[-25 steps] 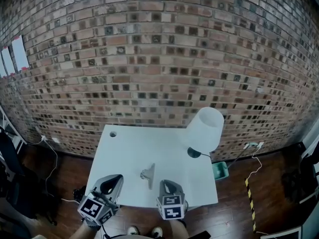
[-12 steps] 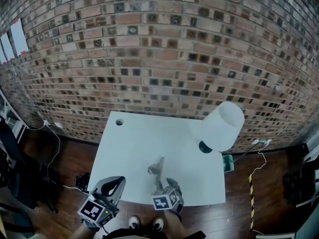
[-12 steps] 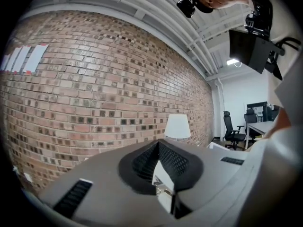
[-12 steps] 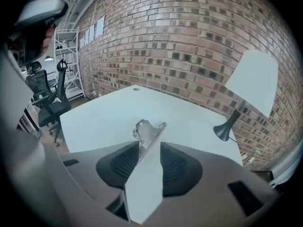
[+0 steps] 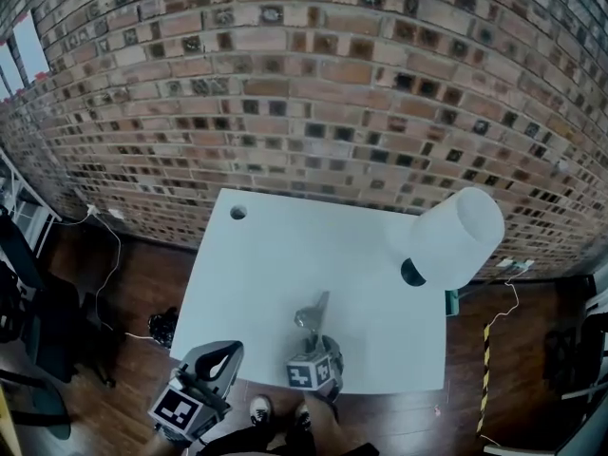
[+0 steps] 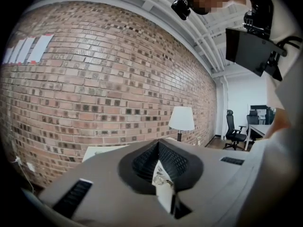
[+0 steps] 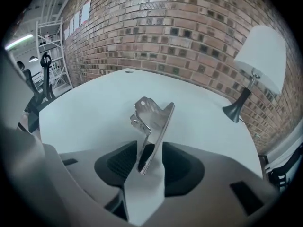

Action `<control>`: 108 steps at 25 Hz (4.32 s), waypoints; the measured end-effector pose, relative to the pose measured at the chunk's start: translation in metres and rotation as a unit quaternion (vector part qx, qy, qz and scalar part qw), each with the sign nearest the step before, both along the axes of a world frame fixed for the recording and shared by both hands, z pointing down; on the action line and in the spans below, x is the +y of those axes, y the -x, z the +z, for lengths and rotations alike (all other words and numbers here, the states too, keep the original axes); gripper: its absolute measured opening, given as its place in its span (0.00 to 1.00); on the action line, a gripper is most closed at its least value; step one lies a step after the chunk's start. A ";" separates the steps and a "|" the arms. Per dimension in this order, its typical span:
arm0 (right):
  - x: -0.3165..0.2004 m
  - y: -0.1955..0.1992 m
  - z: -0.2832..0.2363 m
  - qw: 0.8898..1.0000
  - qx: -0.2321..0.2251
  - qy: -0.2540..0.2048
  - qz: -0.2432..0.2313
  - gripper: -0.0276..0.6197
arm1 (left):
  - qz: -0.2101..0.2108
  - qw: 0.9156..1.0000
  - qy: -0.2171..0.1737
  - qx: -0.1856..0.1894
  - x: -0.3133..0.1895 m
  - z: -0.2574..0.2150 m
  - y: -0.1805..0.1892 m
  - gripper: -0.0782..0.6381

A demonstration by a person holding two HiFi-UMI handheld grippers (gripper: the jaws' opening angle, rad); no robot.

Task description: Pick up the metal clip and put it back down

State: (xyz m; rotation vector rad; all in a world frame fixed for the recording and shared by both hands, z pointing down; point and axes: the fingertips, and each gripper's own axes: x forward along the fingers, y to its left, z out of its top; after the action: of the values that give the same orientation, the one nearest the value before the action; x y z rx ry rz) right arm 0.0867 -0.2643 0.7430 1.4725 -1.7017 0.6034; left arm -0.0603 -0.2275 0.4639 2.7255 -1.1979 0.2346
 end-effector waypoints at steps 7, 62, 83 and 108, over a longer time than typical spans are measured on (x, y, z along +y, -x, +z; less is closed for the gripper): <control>-0.001 0.000 0.004 0.999 -0.029 0.002 0.028 0.31 | -0.015 1.000 0.010 -0.005 -0.005 0.010 0.018 0.10; 0.004 -0.039 -0.092 0.866 -0.477 -0.070 0.134 0.04 | 0.025 1.000 0.003 -0.010 0.013 0.005 -0.038 0.10; 0.020 -0.078 -0.360 0.868 -0.351 -0.351 0.001 0.04 | 0.015 0.995 -0.090 0.029 -0.017 -0.067 -0.040 0.10; 0.051 -0.044 -0.377 0.867 -0.336 -0.367 -0.037 0.03 | 0.003 0.991 -0.132 0.012 -0.008 -0.087 -0.021 0.10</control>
State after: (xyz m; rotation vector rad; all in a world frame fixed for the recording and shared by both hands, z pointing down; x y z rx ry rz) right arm 0.1310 -0.2134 0.3659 1.8084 -2.7412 0.4662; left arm -0.0392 -0.2355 0.3773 2.9456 -1.2986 0.0436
